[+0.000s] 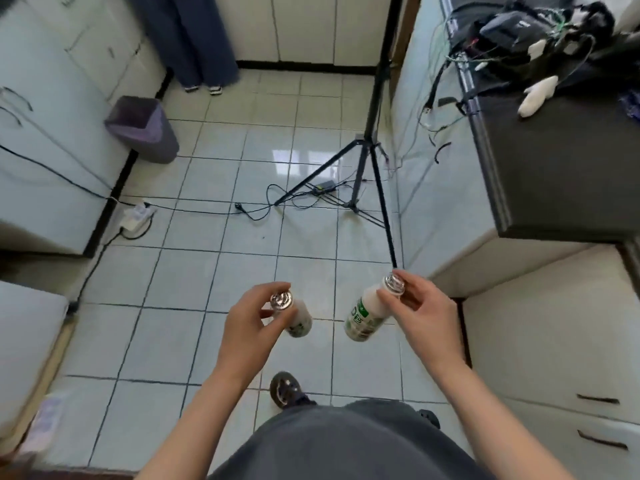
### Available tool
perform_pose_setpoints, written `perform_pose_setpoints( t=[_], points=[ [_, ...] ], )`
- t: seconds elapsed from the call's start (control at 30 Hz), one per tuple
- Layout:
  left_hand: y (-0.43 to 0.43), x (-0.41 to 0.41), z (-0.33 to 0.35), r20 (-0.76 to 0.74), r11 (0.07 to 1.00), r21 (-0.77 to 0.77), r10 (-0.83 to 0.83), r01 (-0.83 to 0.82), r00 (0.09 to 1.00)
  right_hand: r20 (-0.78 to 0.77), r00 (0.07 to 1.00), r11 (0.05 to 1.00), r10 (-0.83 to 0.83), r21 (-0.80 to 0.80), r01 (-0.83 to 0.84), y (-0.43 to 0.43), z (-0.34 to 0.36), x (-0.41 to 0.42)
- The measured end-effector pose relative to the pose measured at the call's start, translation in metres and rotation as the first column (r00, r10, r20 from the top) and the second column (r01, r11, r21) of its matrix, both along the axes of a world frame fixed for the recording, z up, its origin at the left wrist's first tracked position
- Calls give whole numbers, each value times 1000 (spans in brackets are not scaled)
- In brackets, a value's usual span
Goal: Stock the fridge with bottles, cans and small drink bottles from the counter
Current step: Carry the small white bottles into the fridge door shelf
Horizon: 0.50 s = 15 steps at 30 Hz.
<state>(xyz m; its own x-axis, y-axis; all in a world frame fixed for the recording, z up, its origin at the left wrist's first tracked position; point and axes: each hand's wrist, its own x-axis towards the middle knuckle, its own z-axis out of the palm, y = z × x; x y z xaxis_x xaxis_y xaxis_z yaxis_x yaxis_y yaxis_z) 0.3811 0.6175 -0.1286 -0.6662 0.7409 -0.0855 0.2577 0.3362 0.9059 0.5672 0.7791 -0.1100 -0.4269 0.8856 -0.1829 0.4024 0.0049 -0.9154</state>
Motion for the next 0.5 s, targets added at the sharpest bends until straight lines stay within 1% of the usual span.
perform_pose_setpoints(
  t=[0.17, 0.3, 0.4, 0.5],
  points=[
    [-75, -81, 8, -18, 978, 0, 208, -208, 978, -28, 988, 988, 154, 21, -154, -43, 12, -117],
    [-125, -127, 13, -19, 928, 17, 373, -373, 928, -42, 954, 954, 296, 57, -294, -70, 23, -188],
    [-156, -154, 9, 17, 854, 20, 520, -520, 854, -36, 908, 908, 417, 57, -415, -84, 23, -244],
    [-187, -174, 1, 41, 747, 11, 664, -665, 747, -13, 836, 835, 549, 51, -548, -104, 13, -307]
  ],
)
